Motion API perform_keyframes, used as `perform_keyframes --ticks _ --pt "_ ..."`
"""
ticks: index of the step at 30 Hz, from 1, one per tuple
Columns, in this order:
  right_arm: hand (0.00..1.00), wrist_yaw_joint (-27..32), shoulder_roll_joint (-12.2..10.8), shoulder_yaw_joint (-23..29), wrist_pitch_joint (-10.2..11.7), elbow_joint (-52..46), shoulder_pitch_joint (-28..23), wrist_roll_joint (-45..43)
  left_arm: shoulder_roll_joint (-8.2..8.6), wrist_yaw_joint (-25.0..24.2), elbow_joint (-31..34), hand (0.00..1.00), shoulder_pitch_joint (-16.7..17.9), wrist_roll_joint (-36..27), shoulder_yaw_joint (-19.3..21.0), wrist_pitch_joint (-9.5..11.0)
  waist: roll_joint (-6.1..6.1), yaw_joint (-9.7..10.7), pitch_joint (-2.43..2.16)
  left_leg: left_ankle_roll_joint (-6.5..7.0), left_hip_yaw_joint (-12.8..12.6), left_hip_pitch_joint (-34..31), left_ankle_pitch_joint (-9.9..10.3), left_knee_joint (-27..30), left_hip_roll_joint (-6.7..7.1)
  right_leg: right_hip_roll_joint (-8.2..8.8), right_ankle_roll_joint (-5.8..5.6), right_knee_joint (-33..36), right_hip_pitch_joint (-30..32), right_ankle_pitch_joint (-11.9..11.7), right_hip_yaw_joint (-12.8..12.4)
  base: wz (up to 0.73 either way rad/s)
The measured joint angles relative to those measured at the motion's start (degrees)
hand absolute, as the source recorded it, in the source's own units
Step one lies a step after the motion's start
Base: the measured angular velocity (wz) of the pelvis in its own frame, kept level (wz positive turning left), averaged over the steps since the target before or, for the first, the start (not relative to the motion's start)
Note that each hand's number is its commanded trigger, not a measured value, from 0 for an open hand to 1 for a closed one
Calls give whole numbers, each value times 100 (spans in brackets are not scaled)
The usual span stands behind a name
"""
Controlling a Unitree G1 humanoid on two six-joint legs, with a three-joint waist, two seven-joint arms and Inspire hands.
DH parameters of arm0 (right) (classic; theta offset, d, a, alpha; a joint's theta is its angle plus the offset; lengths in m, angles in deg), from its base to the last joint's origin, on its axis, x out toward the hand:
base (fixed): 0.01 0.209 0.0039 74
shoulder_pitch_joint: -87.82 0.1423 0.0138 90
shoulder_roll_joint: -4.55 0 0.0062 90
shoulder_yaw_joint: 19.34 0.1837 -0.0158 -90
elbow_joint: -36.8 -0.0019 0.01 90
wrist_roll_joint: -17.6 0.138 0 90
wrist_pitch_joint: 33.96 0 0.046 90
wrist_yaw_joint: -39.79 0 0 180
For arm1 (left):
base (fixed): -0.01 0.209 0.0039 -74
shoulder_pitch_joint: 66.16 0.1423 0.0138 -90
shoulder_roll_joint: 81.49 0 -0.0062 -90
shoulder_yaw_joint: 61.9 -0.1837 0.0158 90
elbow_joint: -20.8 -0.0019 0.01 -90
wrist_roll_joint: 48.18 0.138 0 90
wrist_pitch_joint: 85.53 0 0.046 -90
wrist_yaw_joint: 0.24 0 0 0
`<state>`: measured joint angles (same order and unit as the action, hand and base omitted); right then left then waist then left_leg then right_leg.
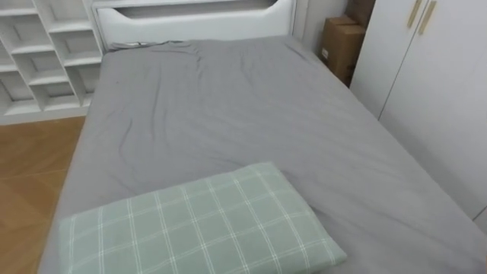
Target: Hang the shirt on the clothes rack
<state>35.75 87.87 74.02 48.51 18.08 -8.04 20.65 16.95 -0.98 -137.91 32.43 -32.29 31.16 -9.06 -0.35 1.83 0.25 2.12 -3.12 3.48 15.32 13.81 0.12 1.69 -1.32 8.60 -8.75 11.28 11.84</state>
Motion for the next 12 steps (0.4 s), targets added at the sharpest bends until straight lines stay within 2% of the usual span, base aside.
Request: perform_keyframes --ticks 12 --pt "0 -106 31 -103 17 -3 6 -2 -16 -107 6 0 -56 2 -147 -6 -32 -3 6 -6 13 2 -5 0 20 15 0 0 -1 0 -22 0"
